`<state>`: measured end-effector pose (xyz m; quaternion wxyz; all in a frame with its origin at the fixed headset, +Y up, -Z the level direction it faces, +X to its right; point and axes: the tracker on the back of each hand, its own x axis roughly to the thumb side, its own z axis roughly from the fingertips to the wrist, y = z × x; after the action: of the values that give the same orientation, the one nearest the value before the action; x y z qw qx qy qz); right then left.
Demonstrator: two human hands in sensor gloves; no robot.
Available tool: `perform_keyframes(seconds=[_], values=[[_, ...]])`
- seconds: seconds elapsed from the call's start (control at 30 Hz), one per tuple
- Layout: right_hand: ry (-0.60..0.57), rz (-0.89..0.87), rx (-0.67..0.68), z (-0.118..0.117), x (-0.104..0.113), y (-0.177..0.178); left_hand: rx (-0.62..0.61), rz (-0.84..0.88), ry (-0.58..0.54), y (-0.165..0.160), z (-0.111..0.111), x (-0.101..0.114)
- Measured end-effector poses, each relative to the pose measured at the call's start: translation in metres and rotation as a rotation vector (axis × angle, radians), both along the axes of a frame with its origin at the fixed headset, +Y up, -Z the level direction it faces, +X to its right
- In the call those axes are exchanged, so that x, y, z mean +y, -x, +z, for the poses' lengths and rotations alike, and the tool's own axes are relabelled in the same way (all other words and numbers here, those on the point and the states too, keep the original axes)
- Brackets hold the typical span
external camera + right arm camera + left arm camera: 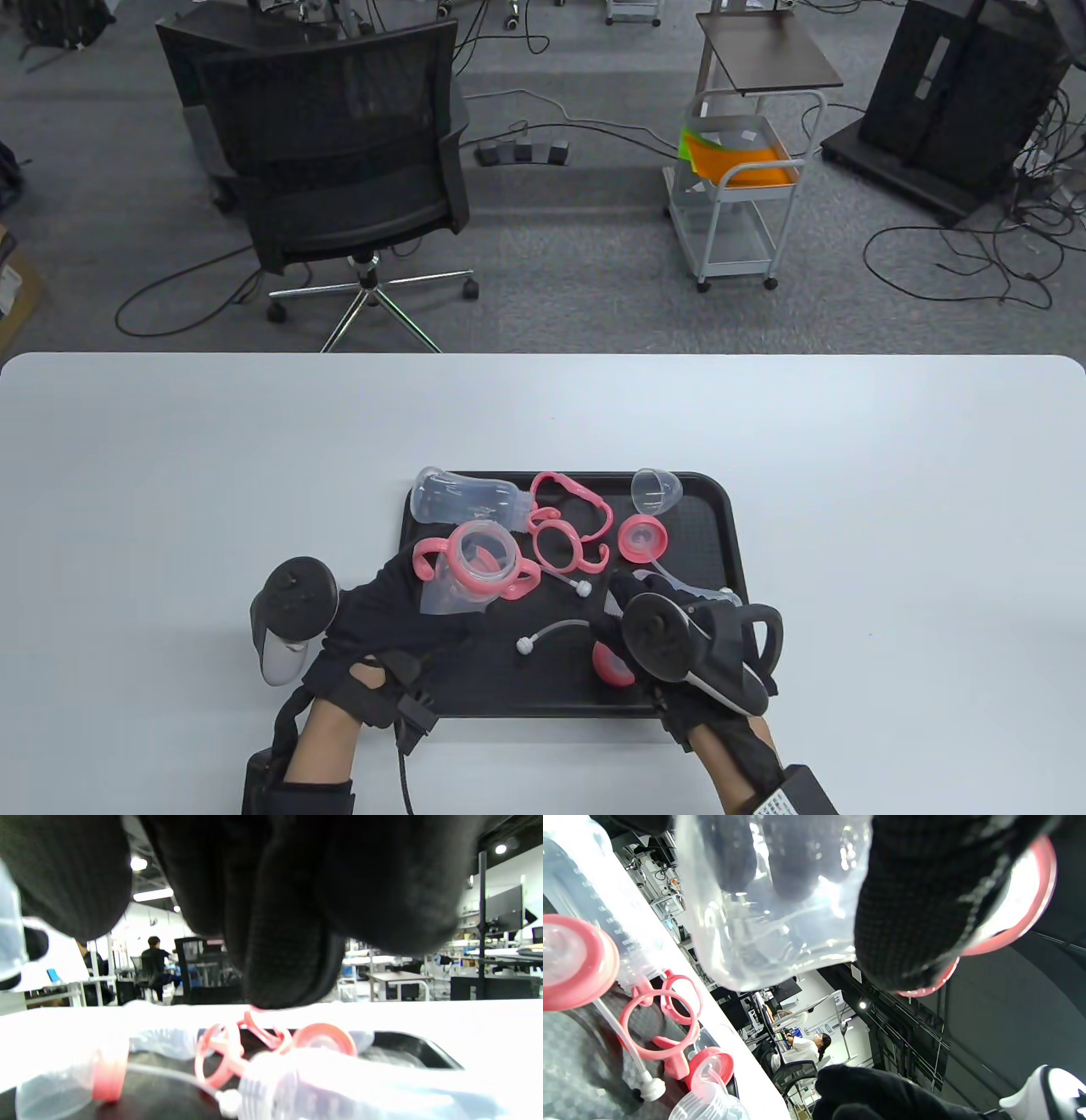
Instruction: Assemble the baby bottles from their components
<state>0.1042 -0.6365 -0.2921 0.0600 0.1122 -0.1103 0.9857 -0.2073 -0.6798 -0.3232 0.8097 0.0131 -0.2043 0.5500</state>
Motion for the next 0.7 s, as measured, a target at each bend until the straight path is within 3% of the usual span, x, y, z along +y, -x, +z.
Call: perform_keyframes(seconds=[0.37, 0.7], values=[[0.189, 0.162, 0.004, -0.01, -0.025, 0.01, 0.036, 0.003, 0.012, 0.002, 0.0, -0.001], [0.257, 0.314, 0.027, -0.009, -0.04, 0.025, 0.036, -0.035, 0.022, -0.001, 0.0, -0.002]])
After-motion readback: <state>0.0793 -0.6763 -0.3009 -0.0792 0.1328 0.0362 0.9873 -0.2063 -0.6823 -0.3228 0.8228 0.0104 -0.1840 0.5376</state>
